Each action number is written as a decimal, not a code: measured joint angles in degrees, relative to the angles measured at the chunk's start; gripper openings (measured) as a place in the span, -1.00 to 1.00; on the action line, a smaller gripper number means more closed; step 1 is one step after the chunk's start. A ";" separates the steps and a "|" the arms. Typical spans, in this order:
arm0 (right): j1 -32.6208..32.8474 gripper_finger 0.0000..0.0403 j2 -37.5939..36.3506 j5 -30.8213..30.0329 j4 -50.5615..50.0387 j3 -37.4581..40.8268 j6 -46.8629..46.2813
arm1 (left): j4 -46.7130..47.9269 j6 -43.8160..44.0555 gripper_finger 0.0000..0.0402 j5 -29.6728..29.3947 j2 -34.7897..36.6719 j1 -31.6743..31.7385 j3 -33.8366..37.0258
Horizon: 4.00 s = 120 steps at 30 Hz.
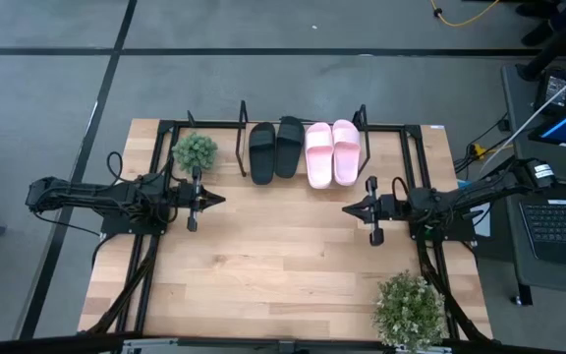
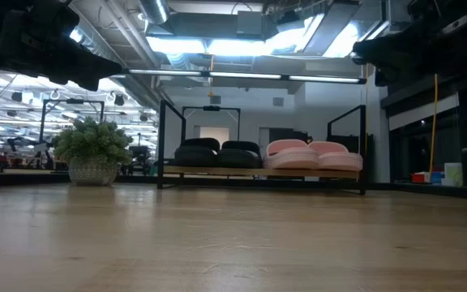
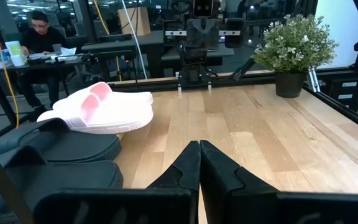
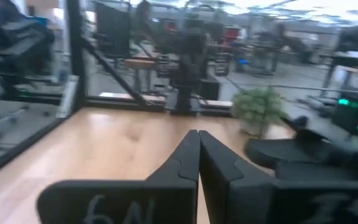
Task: Pick and place slides into the shelf
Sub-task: Return to Home Position
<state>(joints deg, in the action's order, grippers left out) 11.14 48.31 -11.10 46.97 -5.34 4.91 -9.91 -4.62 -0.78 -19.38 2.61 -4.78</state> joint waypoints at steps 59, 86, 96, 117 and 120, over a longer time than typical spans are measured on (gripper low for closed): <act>-2.67 -0.95 -47.34 14.36 -45.92 0.19 4.33 | 0.22 -0.05 -1.00 -0.17 0.00 -0.02 -0.02; -3.78 -0.95 -48.11 15.79 -40.14 4.96 1.38 | 0.25 -0.07 -1.00 -0.20 0.00 0.00 -0.07; -3.79 -0.95 -48.09 15.79 -40.14 4.96 1.38 | 0.24 -0.07 -1.00 -0.20 0.00 0.00 -0.07; -3.80 -0.95 -48.09 15.77 -40.14 4.96 1.38 | 0.24 -0.07 -1.00 -0.20 0.00 0.00 -0.07; -3.80 -0.95 -48.06 15.77 -40.12 4.96 1.38 | 0.25 -0.05 -1.00 -0.20 0.00 0.00 -0.07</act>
<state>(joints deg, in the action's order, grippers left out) 7.33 0.25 4.67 6.85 -0.38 6.28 -9.66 -4.67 -0.97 -19.38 2.61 -4.84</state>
